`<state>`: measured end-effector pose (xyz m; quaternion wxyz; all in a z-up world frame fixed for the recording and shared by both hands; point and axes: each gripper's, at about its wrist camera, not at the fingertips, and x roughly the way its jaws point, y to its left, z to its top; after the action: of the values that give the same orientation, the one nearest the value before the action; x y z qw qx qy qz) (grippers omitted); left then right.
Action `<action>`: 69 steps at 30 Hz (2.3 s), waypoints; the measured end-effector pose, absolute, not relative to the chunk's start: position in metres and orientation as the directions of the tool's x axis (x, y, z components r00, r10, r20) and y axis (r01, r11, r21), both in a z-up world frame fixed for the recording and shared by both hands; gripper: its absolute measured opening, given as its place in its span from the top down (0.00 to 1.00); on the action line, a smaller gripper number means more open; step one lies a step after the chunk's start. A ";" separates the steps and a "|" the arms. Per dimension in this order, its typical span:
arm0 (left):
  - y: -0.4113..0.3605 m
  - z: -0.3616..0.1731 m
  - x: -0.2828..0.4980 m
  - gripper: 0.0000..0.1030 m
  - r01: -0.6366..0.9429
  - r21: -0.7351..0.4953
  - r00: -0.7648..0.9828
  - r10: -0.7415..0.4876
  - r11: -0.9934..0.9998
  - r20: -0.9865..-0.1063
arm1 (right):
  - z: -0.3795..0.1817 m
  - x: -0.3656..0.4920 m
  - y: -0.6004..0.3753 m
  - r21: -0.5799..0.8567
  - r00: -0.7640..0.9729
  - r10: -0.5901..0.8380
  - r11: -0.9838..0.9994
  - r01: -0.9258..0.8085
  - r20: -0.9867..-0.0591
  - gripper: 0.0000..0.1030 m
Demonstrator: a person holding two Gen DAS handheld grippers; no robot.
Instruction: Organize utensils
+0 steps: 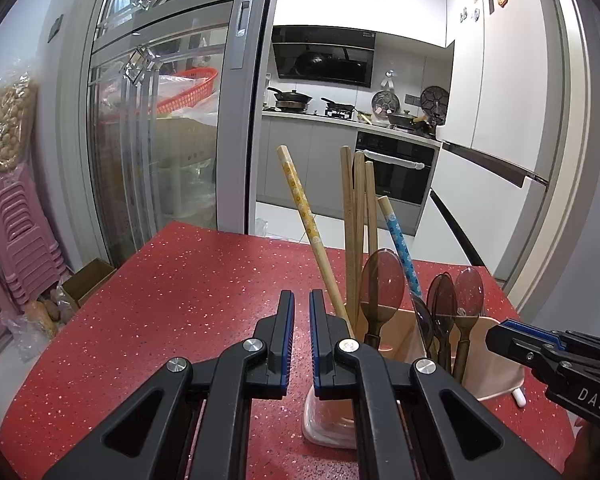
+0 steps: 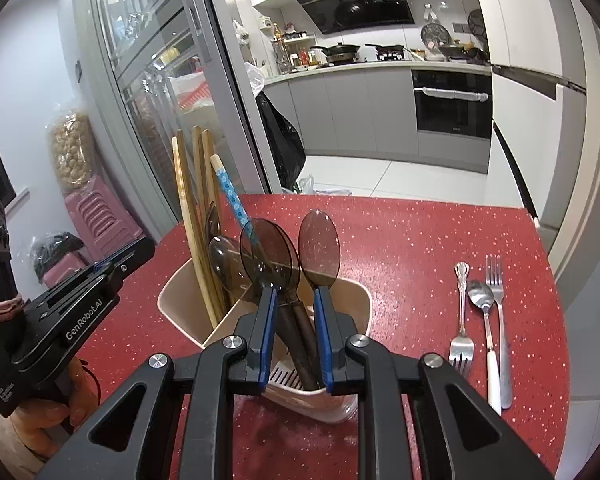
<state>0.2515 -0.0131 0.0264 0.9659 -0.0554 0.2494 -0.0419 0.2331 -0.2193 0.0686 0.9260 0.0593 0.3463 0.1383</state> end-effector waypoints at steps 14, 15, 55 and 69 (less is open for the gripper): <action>-0.006 0.020 0.241 0.70 0.060 -0.098 0.854 -0.102 0.993 -0.510 | 0.078 0.221 -0.220 0.217 0.717 0.257 0.965 -0.150 -0.648 0.69; -0.005 0.020 0.240 0.70 0.059 -0.098 0.853 -0.101 0.993 -0.512 | 0.077 0.220 -0.220 0.219 0.714 0.254 0.965 -0.144 -0.652 0.68; 0.014 -0.035 0.168 0.60 0.075 -0.083 0.703 -0.112 0.994 -0.703 | 0.039 0.159 -0.220 0.217 0.570 0.192 0.976 -0.025 -0.799 0.35; 0.020 -0.019 0.154 0.00 0.042 -0.042 0.721 -0.060 0.998 -0.690 | 0.027 0.134 -0.220 0.189 0.572 0.141 0.982 0.025 -0.808 0.16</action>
<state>0.1545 0.0203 -0.0194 0.9276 -0.0118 0.3725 -0.0274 0.1342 -0.2204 0.0267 0.8820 0.0900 0.4614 0.0330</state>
